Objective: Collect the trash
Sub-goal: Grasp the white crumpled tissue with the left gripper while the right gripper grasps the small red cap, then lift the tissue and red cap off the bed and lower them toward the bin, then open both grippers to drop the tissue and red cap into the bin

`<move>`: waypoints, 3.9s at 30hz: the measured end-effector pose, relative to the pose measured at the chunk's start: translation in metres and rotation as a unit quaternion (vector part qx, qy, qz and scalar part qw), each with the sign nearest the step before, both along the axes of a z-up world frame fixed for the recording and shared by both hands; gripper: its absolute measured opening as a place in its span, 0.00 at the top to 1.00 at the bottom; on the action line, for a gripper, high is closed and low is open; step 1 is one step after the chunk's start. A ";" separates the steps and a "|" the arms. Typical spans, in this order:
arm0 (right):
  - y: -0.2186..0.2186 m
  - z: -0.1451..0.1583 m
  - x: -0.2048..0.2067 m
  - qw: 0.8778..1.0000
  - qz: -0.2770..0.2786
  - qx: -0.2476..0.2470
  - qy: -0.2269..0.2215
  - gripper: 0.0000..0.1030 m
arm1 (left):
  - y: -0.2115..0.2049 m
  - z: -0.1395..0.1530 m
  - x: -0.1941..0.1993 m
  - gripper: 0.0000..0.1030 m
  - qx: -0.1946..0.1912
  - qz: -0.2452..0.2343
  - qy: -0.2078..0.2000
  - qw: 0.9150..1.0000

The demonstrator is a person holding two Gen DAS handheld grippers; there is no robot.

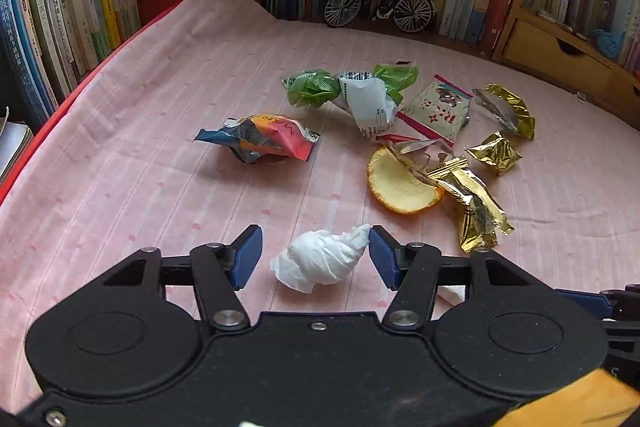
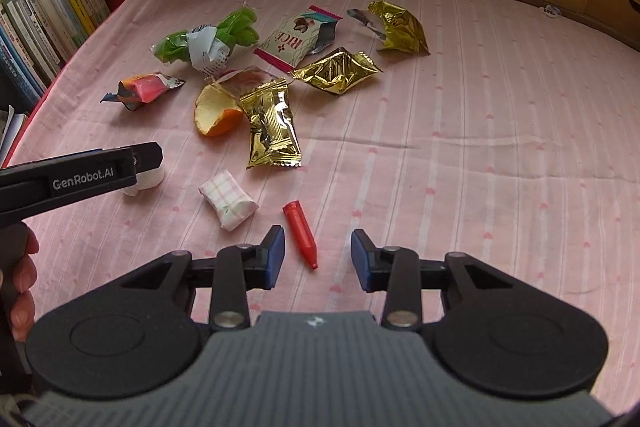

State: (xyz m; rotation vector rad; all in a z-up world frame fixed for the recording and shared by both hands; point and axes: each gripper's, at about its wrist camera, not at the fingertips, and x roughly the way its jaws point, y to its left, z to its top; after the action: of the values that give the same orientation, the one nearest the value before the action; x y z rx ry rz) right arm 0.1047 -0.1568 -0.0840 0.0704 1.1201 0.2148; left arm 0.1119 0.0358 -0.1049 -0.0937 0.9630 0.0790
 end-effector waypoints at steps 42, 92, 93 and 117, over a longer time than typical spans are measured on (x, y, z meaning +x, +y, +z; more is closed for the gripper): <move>-0.009 0.076 -0.062 0.996 -0.053 -0.033 -0.070 0.87 | -0.021 0.062 -0.086 0.69 -0.042 -0.053 0.018 0.998; 0.020 0.053 -0.344 0.996 -0.089 0.028 -0.014 0.86 | 0.017 0.029 -0.383 0.69 -0.055 -0.056 0.094 0.992; 0.020 0.049 -0.343 0.995 -0.090 0.030 -0.009 0.86 | 0.017 0.025 -0.381 0.69 -0.055 -0.054 0.100 0.992; 0.033 -0.069 -0.295 0.989 -0.101 0.027 0.104 0.86 | 0.027 -0.102 -0.331 0.69 -0.051 -0.028 0.208 0.976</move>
State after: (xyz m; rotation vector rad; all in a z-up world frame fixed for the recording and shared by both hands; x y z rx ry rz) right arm -0.1900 -0.1241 -0.1526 0.2580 1.3064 0.0570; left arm -0.2195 0.0629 -0.2072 -0.1482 1.3881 -0.0034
